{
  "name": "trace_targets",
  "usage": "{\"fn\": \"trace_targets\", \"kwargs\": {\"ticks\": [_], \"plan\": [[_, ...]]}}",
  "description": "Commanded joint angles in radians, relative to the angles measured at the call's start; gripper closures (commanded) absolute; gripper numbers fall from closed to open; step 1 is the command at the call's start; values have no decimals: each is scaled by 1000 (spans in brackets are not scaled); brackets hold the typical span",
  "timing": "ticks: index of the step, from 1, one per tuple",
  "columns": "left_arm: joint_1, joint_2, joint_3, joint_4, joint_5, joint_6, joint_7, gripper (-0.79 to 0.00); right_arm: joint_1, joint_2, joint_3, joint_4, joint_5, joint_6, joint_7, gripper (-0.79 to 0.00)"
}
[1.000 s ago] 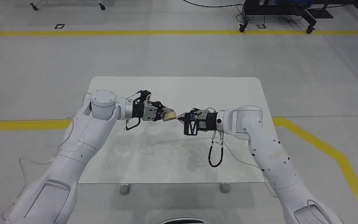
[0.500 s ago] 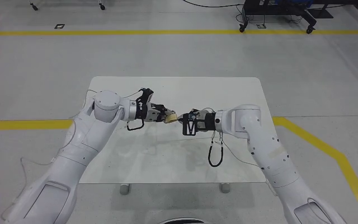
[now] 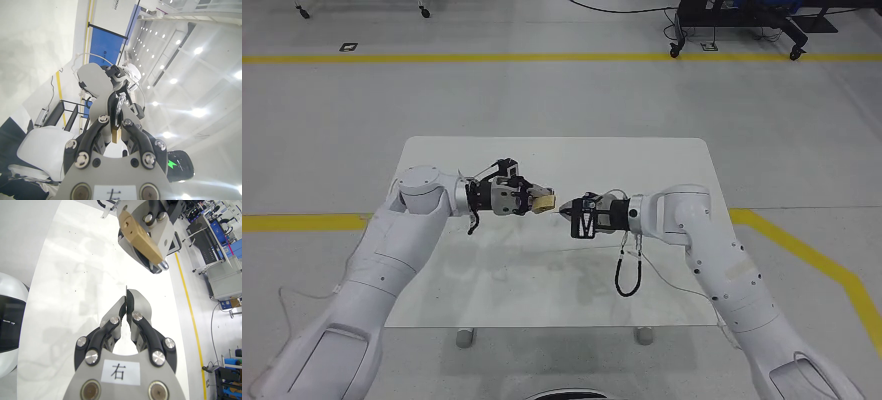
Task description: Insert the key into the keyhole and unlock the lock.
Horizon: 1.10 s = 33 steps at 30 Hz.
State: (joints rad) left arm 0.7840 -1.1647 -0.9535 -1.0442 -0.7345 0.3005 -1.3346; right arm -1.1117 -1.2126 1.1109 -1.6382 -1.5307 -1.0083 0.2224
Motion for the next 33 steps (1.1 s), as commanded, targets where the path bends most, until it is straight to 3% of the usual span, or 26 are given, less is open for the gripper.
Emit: {"fn": "trace_targets", "kwargs": {"ticks": [1,6,14,33], "plan": [[-11,-5,11,20,-6,-6,-18,0,3,2,-3,6,13,-4,-38,0],[-39,-18,35,77,-24,-28,-82,0,23,18,-21,53,33,-4,-142,0],[-74,-29,58,139,-8,-60,-120,0,54,39,-52,102,63,-4,-199,0],[-88,-41,88,159,39,-95,-137,0,100,67,-100,147,112,-4,-257,0]]}}
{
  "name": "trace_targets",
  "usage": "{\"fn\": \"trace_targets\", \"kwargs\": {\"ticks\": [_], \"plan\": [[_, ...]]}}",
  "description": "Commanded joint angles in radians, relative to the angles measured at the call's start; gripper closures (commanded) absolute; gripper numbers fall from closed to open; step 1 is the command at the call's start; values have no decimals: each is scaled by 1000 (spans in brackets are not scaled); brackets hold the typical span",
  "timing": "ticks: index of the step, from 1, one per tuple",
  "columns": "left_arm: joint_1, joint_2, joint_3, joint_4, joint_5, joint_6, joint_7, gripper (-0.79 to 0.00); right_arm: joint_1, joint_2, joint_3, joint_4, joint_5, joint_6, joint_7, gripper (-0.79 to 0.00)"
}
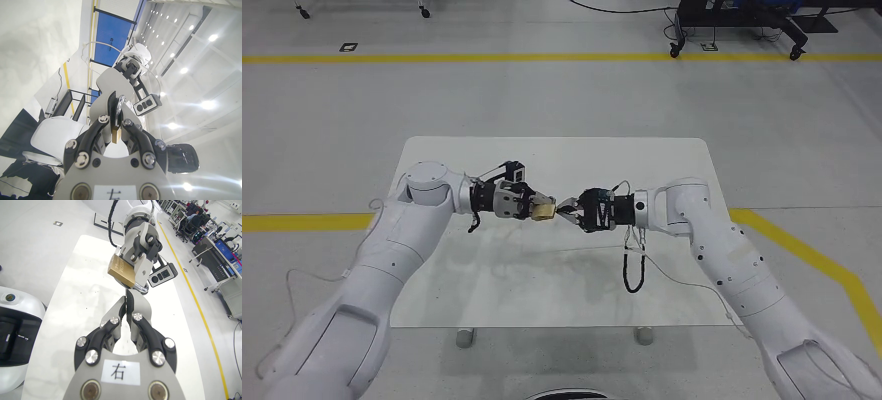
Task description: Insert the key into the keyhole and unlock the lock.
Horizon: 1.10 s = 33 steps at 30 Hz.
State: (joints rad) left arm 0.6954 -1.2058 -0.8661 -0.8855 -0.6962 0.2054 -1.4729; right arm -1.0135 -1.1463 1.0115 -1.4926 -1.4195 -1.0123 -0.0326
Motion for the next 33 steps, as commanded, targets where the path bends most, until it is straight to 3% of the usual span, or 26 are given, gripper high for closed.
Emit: {"fn": "trace_targets", "kwargs": {"ticks": [1,16,22,26,33], "plan": [[1,-1,1,1,2,0,2,0,3,2,-2,2,2,0,-5,0],[3,-2,-2,-4,9,3,7,0,-3,18,5,20,24,0,-106,0],[7,-2,-40,16,-55,12,49,0,-15,26,22,20,-3,39,-81,0],[4,1,-67,41,-84,137,184,0,-78,46,84,-79,-80,104,-70,0],[8,9,-46,-34,-8,381,349,0,-213,79,146,-347,-312,173,41,0]]}}
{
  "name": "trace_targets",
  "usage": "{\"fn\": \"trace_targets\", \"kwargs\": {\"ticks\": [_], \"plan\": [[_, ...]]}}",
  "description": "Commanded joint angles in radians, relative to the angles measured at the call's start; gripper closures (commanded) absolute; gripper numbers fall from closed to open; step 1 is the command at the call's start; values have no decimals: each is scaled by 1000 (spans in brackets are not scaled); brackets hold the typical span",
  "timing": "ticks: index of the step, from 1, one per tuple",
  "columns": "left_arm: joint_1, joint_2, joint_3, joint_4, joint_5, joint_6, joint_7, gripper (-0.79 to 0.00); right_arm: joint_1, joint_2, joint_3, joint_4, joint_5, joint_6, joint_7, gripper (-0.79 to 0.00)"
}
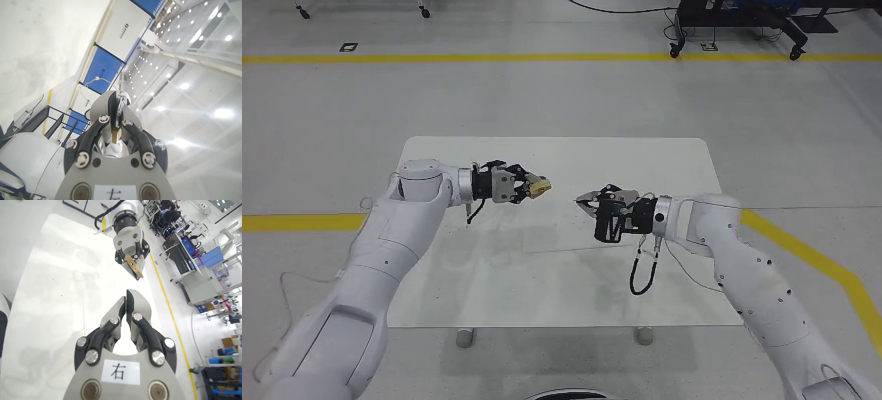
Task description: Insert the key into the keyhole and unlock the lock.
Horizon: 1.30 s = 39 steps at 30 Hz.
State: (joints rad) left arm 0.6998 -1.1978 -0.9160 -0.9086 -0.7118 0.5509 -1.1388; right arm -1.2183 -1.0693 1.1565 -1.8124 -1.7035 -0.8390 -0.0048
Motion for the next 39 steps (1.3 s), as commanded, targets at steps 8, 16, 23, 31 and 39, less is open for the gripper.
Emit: {"fn": "trace_targets", "kwargs": {"ticks": [8,16,23,31,39], "plan": [[17,3,32,-61,44,141,60,0,0,3,-41,-116,-110,-14,142,0],[0,1,70,-53,72,186,55,0,75,-16,-144,-103,-136,-42,246,0],[-12,-2,99,-44,57,203,73,0,127,-31,-206,-84,-132,-62,306,0],[-30,-5,129,-27,40,193,63,0,166,-46,-250,-50,-110,-66,348,0],[-36,-5,133,-13,41,180,51,0,163,-46,-244,-49,-107,-68,357,0]]}}
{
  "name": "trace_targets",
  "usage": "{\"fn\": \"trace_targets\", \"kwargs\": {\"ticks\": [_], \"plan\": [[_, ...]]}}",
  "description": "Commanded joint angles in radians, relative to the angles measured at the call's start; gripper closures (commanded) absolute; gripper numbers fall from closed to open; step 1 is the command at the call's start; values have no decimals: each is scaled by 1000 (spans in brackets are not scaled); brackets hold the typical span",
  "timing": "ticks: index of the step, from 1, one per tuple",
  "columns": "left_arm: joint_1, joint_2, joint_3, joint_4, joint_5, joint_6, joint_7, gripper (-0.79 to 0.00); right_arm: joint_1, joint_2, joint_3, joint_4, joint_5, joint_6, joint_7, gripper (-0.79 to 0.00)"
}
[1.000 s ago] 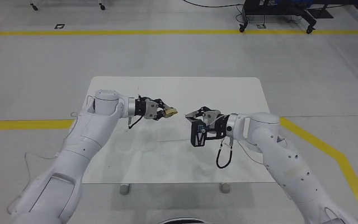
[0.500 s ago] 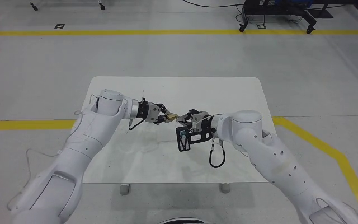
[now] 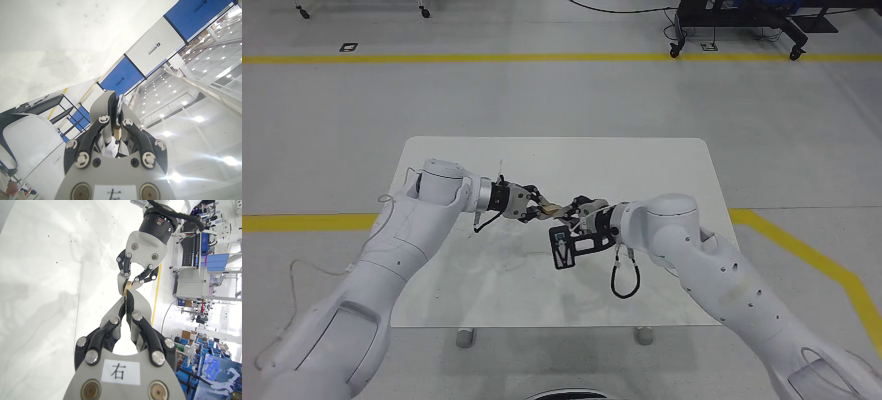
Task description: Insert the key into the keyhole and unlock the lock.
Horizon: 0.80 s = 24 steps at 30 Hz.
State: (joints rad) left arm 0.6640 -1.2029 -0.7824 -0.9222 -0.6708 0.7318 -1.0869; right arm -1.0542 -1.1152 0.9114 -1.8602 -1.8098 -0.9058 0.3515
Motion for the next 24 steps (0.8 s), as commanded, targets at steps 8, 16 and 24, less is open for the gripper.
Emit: {"fn": "trace_targets", "kwargs": {"ticks": [8,16,24], "plan": [[1,1,-1,0,-3,-7,-5,0,2,0,0,-1,-3,-14,11,0],[1,1,3,-3,1,-5,-6,0,14,-4,-12,4,0,-16,20,0],[2,4,2,-4,0,-11,-12,0,24,-9,-24,11,10,-25,37,0]]}}
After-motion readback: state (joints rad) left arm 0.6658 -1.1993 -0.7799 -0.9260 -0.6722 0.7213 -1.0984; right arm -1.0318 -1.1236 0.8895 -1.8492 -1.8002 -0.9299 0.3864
